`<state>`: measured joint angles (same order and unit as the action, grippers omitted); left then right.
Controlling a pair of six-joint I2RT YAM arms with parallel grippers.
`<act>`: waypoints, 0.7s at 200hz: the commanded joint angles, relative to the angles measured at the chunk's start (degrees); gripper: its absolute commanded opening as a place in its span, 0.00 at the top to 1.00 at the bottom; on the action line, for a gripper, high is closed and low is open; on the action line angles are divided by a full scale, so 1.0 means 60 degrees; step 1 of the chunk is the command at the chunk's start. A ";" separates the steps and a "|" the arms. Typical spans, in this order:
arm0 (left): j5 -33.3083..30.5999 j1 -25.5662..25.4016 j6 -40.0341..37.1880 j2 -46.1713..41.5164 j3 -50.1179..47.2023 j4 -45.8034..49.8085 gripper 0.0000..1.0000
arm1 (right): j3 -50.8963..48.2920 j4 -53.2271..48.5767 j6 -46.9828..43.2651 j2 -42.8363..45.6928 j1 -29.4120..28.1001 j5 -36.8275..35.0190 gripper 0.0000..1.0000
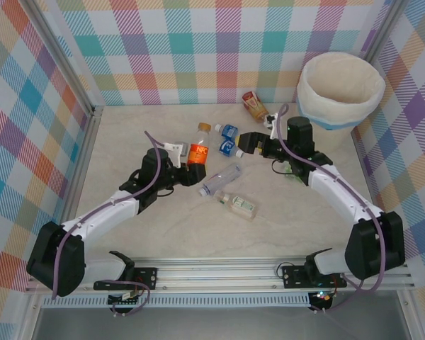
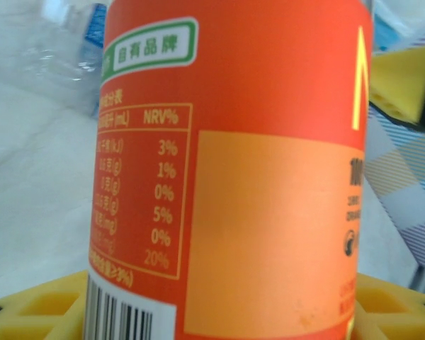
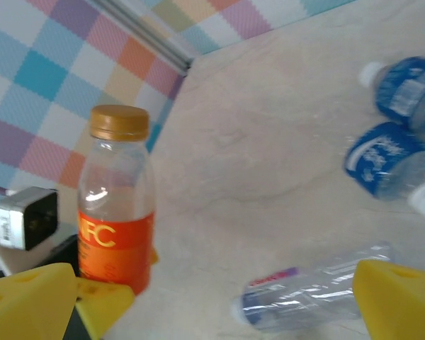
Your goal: Put the plastic bottles in the bin
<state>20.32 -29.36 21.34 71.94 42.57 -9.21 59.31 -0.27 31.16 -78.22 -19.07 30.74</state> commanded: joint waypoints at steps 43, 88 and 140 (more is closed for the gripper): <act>0.1615 -0.0577 -0.0662 0.0638 0.0616 -0.0816 0.49 | 0.1072 0.1167 0.1641 -0.0570 -0.0623 0.0838 0.00; 0.1673 -0.0759 -0.0995 0.0993 0.0828 -0.0819 0.50 | 0.1962 -0.0512 0.1053 -0.1154 -0.0873 -0.0362 0.00; 0.1932 -0.0789 -0.1085 0.1307 0.0967 -0.1131 0.50 | 0.2868 -0.1635 0.0843 -0.1843 -0.0968 -0.0769 0.12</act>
<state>29.67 -33.36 16.62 78.81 46.26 -12.84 72.66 -6.04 37.80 -87.07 -24.49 26.33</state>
